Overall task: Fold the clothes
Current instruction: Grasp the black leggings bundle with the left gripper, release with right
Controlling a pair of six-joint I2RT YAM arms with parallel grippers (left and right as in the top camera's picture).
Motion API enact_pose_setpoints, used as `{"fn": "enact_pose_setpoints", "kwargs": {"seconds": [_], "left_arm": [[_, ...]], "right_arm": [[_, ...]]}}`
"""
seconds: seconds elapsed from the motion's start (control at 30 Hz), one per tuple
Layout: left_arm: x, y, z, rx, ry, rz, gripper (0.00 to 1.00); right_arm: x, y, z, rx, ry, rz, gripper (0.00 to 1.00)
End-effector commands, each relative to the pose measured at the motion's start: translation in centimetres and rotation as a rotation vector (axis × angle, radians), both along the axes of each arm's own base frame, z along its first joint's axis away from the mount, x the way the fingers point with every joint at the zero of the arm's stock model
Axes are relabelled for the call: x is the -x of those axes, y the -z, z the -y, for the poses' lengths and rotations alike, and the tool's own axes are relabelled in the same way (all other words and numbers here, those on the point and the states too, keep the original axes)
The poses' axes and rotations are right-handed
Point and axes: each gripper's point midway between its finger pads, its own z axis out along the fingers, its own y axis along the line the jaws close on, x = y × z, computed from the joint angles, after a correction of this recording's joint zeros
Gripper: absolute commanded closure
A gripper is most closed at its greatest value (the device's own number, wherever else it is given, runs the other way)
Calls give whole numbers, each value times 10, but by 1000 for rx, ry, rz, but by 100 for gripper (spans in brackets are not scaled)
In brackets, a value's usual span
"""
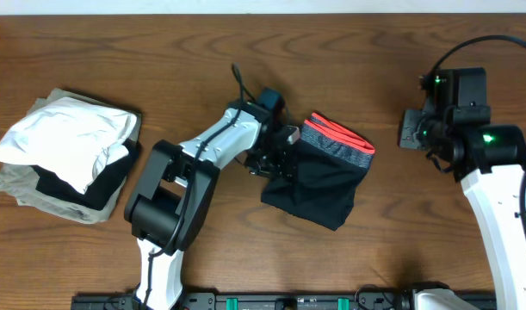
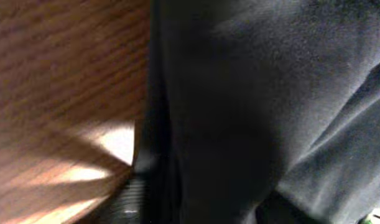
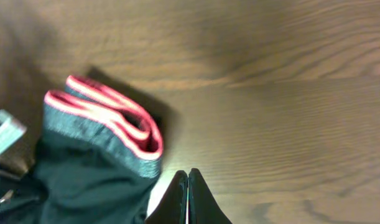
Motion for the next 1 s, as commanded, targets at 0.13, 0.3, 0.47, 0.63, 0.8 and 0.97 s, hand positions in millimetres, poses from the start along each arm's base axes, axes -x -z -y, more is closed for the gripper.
{"fn": "enact_pose_setpoints", "kwargs": {"seconds": [0.13,0.3,0.47,0.63,0.8,0.97], "left_arm": [[19,-3,12,66,48,-70,32],[15,-2,15,85,71,-36,23],[8,-2,18,106,88,3,10],[5,-2,21,115,89,20,7],[4,-1,22,117,86,23,2],[11,7,29,122,95,30,1]], "right_arm": [[4,50,-33,-137,-159,-168,98],[6,88,-48,-192,-224,-289,99],[-2,126,-58,-191,-249,-369,99],[-9,161,-67,-189,-264,-423,99],[-10,192,-71,-182,-268,-482,99],[-15,211,-70,-176,-265,-493,99]]}}
